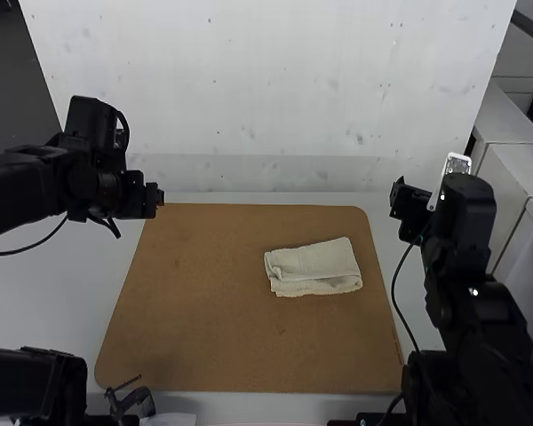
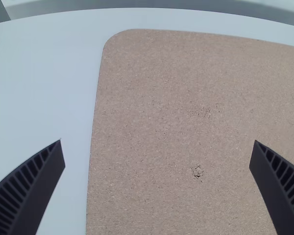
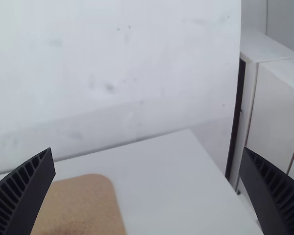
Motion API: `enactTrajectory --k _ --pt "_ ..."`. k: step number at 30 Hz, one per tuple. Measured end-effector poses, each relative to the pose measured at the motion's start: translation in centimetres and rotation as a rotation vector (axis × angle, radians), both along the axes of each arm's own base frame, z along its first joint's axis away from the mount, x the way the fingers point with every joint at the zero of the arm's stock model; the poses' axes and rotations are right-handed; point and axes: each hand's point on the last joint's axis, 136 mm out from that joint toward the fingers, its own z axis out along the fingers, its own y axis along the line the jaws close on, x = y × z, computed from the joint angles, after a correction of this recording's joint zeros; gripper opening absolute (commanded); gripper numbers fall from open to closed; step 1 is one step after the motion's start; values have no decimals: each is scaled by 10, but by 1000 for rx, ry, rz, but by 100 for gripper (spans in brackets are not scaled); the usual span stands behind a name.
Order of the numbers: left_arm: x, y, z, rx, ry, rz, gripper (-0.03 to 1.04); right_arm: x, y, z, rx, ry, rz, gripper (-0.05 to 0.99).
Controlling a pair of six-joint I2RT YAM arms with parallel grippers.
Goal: Fold the towel.
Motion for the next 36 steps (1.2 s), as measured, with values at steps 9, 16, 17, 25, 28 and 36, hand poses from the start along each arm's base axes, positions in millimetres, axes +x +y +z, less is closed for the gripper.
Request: enactTrajectory --k 9,16,17,25,28,36 --pt "-18 3 27 -11 -124 1 97 -15 5 6 -22 -96 37 96" --pt "-38 12 72 -21 -293 34 95 -18 7 5 -28 -116 49 96" --pt "-43 11 79 -31 -319 30 94 -17 7 3 -28 -116 49 96" --pt "-66 8 112 -112 -453 39 99 -14 8 -14 -29 -84 51 96" --pt "-73 11 122 -130 -496 51 99 -14 9 -15 -28 -83 58 96" --pt "-85 28 104 -146 -426 129 99 -14 12 -14 -26 -85 75 96"
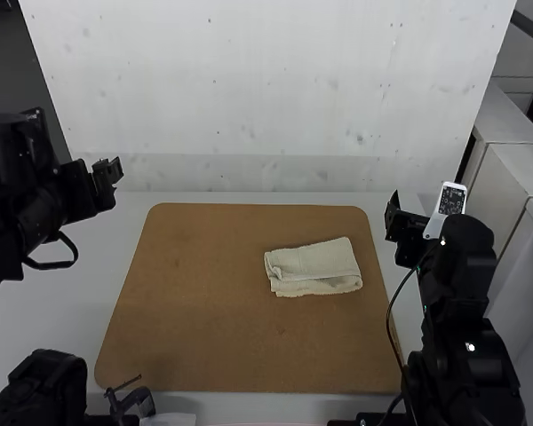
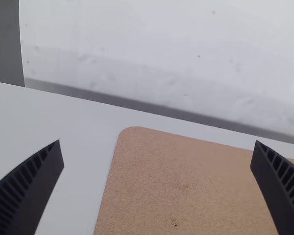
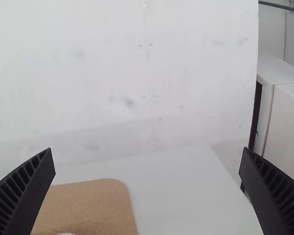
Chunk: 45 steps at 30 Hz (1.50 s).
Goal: Fold the towel.
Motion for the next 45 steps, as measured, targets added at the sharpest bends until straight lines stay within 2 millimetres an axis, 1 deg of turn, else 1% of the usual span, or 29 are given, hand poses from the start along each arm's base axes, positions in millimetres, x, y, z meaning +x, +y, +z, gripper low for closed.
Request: enactTrajectory --k 2,5,7,11,15,18,19,22,26,28,29,32,34,38,42,45 --pt "-4 3 3 -25 -18 11 99 0 0 0 0 0 0 96" --pt "-13 8 14 -61 -79 24 99 0 0 -1 0 4 1 96" --pt "-20 11 16 -73 -124 32 99 0 0 -1 0 4 3 96" --pt "-27 14 10 -80 -163 37 99 0 1 -1 1 3 3 96" --pt "-30 16 8 -82 -190 47 99 0 1 -1 1 4 3 96" --pt "-27 15 3 -70 -208 38 99 0 1 0 1 3 3 96" --pt "-26 15 -3 -56 -202 34 99 0 1 0 1 1 3 96" --pt "-19 15 -11 -2 -211 21 99 0 1 2 1 -9 4 96" --pt "-7 14 -6 114 -300 -3 99 1 2 9 2 -39 9 96" --pt "0 13 -12 196 -331 -22 99 1 2 13 2 -52 12 96" --pt "4 12 -21 227 -327 -37 99 1 2 12 2 -52 14 96" --pt "11 4 -47 297 -292 -98 99 3 4 3 3 -34 24 96" --pt "13 -1 -61 321 -268 -136 99 4 6 -6 3 -8 32 96" --pt "14 -7 -71 345 -259 -178 99 5 8 -14 4 14 47 97" --pt "15 -9 -82 356 -244 -195 99 6 11 -22 7 31 64 97" --pt "16 -9 -84 358 -242 -199 99 6 13 -22 12 30 73 96"
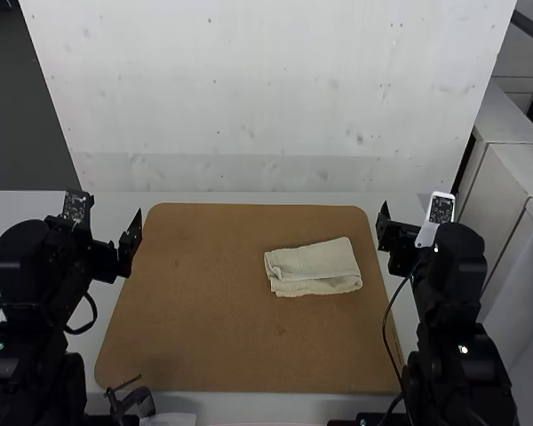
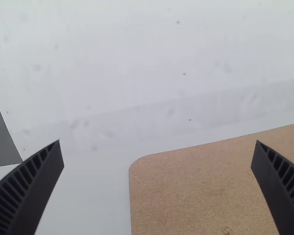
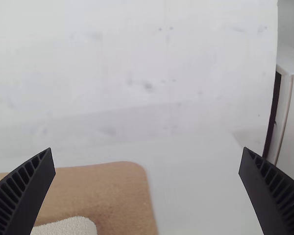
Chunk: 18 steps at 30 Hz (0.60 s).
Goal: Fold the towel.
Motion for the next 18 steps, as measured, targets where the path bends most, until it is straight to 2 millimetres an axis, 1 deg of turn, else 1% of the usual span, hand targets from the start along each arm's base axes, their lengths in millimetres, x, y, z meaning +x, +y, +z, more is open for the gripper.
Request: enactTrajectory --k 5,18 --pt "0 -2 -3 -22 14 -10 98 0 1 0 3 1 7 97" --pt "0 -3 -3 -37 15 -12 98 0 2 0 12 -3 10 97"
